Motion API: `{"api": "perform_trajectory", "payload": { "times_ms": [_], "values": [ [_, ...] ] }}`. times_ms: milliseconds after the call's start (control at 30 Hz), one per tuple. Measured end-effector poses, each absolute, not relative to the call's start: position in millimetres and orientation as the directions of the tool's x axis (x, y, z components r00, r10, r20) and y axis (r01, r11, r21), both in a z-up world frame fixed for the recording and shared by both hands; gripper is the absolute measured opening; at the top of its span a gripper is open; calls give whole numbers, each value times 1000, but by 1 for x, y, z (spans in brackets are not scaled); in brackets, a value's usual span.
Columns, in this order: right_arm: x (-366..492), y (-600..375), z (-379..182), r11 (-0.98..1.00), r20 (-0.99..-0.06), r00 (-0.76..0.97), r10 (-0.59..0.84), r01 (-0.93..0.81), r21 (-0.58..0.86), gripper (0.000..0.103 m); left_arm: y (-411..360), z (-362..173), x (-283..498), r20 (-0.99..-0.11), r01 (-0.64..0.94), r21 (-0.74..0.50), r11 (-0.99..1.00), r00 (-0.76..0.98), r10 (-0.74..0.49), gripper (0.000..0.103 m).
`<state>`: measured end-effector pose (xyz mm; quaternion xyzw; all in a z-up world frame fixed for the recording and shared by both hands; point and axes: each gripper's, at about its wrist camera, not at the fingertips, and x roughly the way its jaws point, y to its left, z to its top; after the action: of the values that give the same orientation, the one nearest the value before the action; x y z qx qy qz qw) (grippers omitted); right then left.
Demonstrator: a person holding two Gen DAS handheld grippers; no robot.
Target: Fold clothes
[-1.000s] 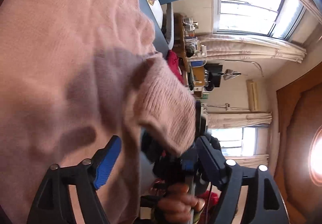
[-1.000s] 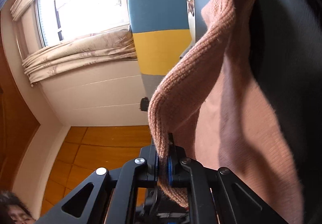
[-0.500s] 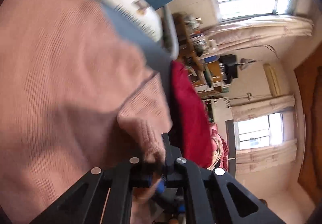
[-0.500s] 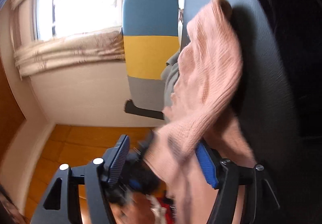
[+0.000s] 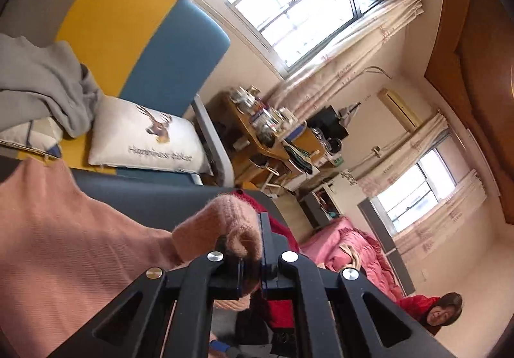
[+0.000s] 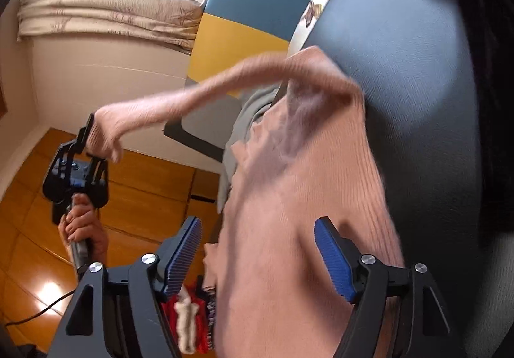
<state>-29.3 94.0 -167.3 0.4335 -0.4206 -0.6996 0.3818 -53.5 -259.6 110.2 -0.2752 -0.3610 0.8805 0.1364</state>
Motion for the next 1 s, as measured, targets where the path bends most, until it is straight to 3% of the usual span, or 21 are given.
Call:
{"api": "perform_trajectory", "payload": {
  "times_ms": [200,467,600,700,767,933,1000],
  "values": [
    [-33,92,-167,-421,-349,-328,-878,180,889,77,-299,72,-16,-489,65,-670,-740,-788,373,4],
    [-48,86,-158,-520,-436,-345,-831,202,830,77,-369,-66,35,-663,368,-677,-637,-681,310,4],
    [-70,80,-141,-638,-525,-402,-750,232,734,77,-386,-104,45,-652,403,-716,-570,-677,341,4],
    [-97,76,-126,-693,-550,-452,-702,254,675,77,-386,-111,43,-618,382,-747,-544,-699,359,18],
    [-119,66,-120,-718,-571,-459,-681,264,644,76,-384,-109,38,-622,383,-741,-552,-700,350,21],
    [-178,32,-113,-774,-638,-445,-629,282,567,76,-392,-114,25,-634,394,-727,-563,-699,330,22],
    [-201,20,-121,-780,-665,-411,-624,274,562,76,-399,-116,19,-649,391,-711,-584,-685,331,15]
  ]
}}
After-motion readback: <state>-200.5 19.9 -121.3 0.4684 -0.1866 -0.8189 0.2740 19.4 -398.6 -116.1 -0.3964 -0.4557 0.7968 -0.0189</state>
